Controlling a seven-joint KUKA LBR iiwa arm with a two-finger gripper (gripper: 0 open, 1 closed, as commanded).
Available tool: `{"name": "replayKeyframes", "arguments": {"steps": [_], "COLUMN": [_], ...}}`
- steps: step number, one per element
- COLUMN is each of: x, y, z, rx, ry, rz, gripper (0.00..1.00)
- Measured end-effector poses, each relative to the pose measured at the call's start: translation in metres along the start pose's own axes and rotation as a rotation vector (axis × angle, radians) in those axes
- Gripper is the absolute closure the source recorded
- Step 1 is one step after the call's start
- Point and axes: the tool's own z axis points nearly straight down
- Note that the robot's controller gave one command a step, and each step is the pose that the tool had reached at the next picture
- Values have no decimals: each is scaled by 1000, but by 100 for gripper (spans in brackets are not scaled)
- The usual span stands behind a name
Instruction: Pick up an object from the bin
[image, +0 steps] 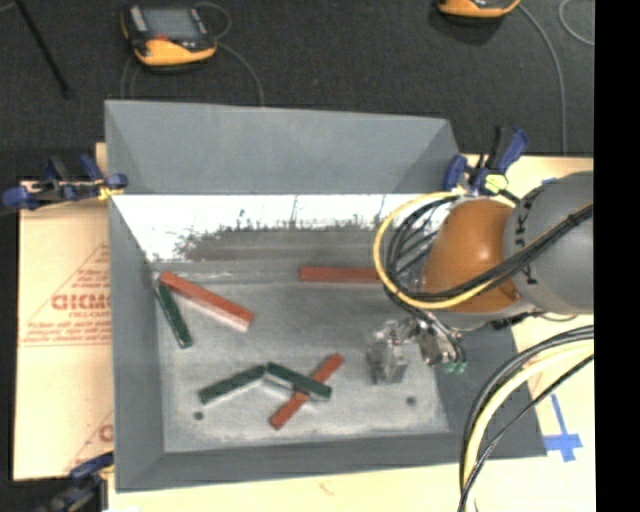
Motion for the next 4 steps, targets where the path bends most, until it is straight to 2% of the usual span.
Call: {"name": "replayKeyframes", "arguments": {"steps": [1,2,3,4], "x": [0,0,-27,-14], "y": [0,0,40,66], "z": [0,0,-28,-28], "rx": [1,1,1,-4], "ry": [0,0,7,-4], "rz": [-2,-3,-28,-70], "gripper": [0,0,0,0]}}
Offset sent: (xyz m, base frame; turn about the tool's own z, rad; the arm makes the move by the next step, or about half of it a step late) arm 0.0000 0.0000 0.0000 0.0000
